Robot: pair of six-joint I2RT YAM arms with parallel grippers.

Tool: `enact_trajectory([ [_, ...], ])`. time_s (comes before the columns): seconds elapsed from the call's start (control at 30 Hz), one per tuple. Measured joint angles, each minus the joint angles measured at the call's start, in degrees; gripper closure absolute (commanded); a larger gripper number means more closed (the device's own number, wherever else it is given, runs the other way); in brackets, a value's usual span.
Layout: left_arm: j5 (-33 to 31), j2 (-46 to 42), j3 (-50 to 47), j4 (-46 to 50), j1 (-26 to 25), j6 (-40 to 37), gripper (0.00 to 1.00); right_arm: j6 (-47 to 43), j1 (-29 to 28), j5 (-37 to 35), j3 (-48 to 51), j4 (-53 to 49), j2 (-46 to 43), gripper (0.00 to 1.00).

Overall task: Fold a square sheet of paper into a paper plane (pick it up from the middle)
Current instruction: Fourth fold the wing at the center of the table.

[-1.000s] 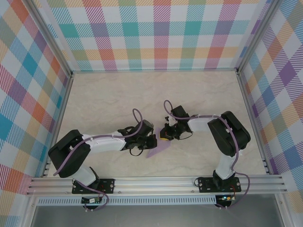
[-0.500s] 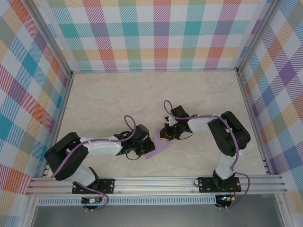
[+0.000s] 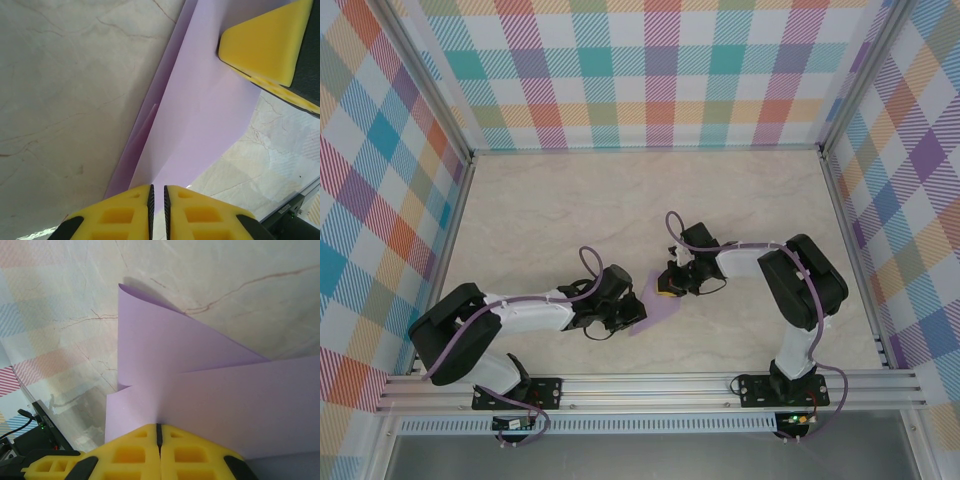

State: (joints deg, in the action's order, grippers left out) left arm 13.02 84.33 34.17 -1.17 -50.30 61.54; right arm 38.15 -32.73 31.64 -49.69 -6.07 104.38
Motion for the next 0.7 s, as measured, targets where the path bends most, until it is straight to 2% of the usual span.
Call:
enact_trajectory([
  [0.4,0.39,2.19,-0.2,-0.35,0.07,0.0,0.82,-0.02,0.04,0.15,-0.26,-0.42,0.17,0.94],
  [0.7,1.64,-1.79,-0.26,1.09,0.02,0.0,0.8,-0.02,0.04,0.15,-0.26,-0.44,0.17,0.94],
])
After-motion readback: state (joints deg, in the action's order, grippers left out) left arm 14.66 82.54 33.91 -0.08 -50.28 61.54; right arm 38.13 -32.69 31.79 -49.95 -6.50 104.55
